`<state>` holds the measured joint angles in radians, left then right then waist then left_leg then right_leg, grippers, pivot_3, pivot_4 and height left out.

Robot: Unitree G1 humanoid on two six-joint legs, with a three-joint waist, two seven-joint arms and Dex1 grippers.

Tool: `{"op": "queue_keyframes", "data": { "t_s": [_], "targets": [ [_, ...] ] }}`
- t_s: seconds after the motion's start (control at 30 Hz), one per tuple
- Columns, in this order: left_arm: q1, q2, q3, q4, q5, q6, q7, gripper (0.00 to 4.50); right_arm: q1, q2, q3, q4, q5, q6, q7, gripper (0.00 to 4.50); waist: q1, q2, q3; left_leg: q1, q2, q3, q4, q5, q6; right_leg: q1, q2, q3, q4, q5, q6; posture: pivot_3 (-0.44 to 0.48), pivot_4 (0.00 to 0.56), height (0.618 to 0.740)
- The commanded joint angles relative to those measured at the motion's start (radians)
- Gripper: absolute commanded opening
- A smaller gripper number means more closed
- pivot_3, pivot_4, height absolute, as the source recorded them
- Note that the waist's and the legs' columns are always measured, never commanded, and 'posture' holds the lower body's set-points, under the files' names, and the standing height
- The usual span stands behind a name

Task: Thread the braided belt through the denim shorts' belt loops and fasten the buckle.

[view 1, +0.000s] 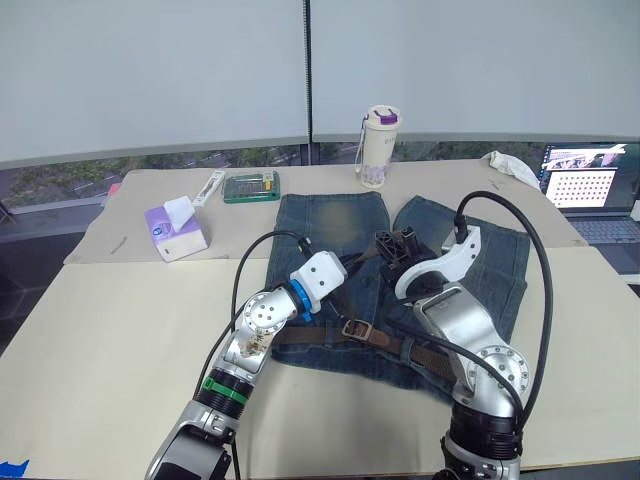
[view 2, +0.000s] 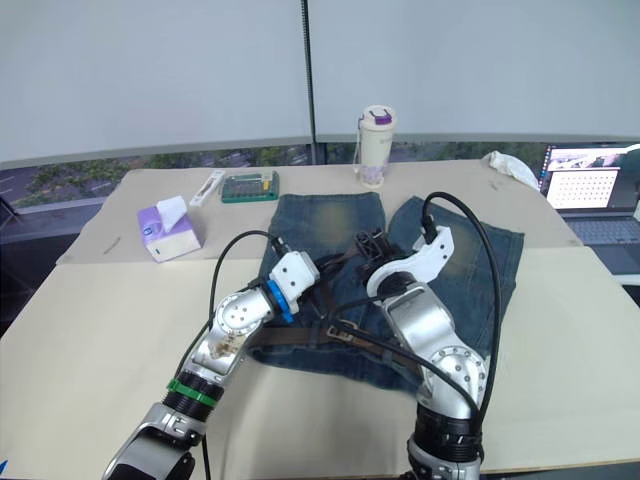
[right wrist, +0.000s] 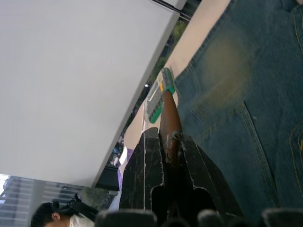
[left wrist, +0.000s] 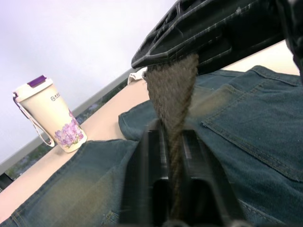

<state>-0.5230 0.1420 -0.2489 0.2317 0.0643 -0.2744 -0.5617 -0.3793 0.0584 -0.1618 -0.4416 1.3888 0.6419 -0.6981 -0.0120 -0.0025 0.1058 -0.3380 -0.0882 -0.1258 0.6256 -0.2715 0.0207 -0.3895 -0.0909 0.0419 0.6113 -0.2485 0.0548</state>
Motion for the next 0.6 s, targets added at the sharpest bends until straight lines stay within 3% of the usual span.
{"op": "queue_keyframes", "data": {
  "t_s": [0.03,0.07,0.2,0.47,0.6],
  "targets": [
    [-0.016,-0.003,-0.003,-0.029,0.018,-0.084,0.029,2.05,-0.005,-0.005,0.02,-0.026,0.015,-0.009,0.002,0.0,0.001,0.0,0.0,0.0,0.0,0.0,0.0,0.0,0.0,0.0,0.0,0.0,0.0,0.0,0.0,0.0,0.15,0.74],
    [-0.019,-0.005,0.003,-0.024,0.026,-0.105,0.048,2.37,-0.004,-0.009,0.019,-0.025,0.017,-0.008,0.003,0.0,0.001,0.0,0.0,0.0,0.0,0.0,0.0,0.0,0.0,0.0,0.0,0.0,0.0,0.0,0.0,0.0,0.15,0.74],
    [-0.021,-0.002,-0.003,-0.007,0.042,-0.147,0.062,2.37,-0.002,-0.019,0.018,-0.024,0.024,-0.011,0.003,0.0,0.0,0.0,0.0,0.0,0.0,0.0,0.0,0.0,0.0,0.0,0.0,0.0,0.0,0.0,0.0,0.0,0.15,0.74],
    [0.005,0.002,-0.002,0.0,0.039,-0.124,0.056,0.04,-0.003,-0.023,0.019,-0.02,0.019,-0.02,0.004,0.0,0.0,0.0,0.0,0.0,0.0,0.0,0.0,0.0,0.0,0.0,0.0,0.0,0.0,0.0,0.0,0.0,0.15,0.74],
    [0.003,0.006,-0.001,0.006,0.044,-0.115,0.062,0.04,-0.002,-0.028,0.02,-0.02,0.02,-0.021,0.009,0.0,0.0,0.0,0.0,0.0,0.0,0.0,0.0,0.0,0.0,0.0,0.0,0.0,0.0,0.0,0.0,0.0,0.15,0.74]
  ]
}}
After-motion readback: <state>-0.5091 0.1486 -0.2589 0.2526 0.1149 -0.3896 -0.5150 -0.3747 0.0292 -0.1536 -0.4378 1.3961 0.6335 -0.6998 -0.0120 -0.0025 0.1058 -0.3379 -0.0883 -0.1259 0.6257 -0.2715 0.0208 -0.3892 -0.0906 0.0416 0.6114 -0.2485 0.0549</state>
